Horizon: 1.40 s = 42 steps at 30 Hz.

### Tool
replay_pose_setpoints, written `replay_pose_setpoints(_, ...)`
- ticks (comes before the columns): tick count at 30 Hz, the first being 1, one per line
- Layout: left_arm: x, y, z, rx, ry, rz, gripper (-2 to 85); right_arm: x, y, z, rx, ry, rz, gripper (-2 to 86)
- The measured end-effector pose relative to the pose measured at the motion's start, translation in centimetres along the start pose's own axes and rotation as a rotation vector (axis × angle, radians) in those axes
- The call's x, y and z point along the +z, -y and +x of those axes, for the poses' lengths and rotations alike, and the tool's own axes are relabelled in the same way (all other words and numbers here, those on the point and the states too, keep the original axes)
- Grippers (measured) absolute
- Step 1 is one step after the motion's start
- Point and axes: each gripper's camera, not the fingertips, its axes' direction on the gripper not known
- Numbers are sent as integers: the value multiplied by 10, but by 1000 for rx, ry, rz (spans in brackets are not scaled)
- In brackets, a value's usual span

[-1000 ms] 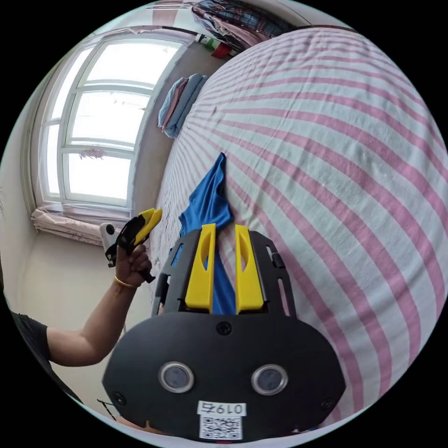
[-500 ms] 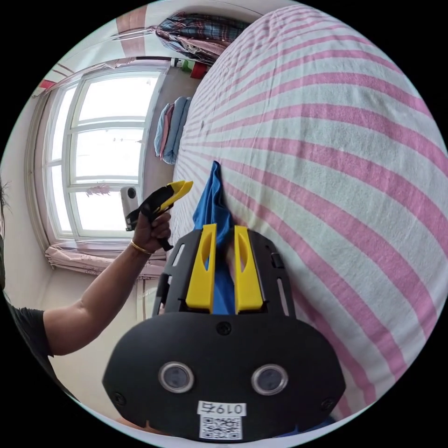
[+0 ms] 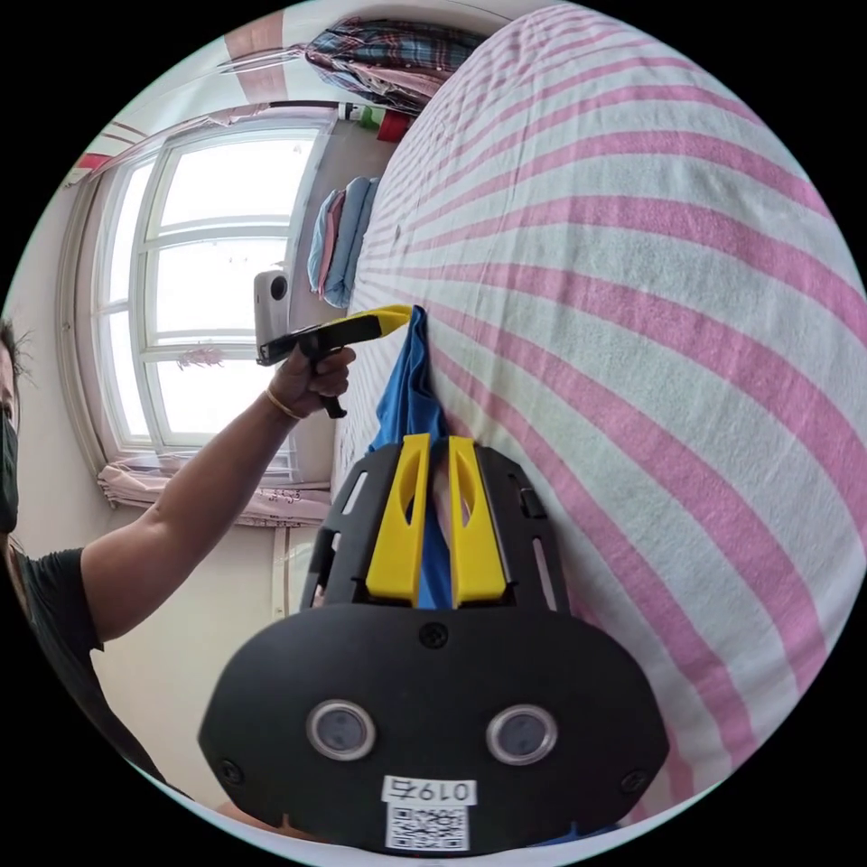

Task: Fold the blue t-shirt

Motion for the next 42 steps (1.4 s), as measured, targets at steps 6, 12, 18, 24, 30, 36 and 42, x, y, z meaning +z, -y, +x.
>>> replay_pose_setpoints(6, 2, 29, -11, 6, -43, -57, 29, 11, -16, -3, 26, 35, 7, 11)
replay_pose_setpoints(12, -10, 26, -20, -1, -103, 6, 16, 27, -43, -21, -12, 8, 25, 2)
replay_pose_setpoints(18, -32, -9, -25, 6, -191, 172, 13, 50, -82, -87, -329, -90, 24, 0)
replay_pose_setpoints(24, -57, -73, -16, 42, -229, 338, 11, 98, -141, -164, -731, -264, -72, -1)
replay_pose_setpoints(30, -59, -157, 0, -7, -159, 466, 9, 167, -219, -226, -1137, -502, -160, -2)
replay_pose_setpoints(36, -43, -231, 17, -75, -104, 562, 9, 237, -288, -257, -1420, -636, -262, -2)
replay_pose_setpoints(42, -18, -279, 29, -169, -13, 506, 9, 294, -325, -268, -1530, -716, -372, -4)
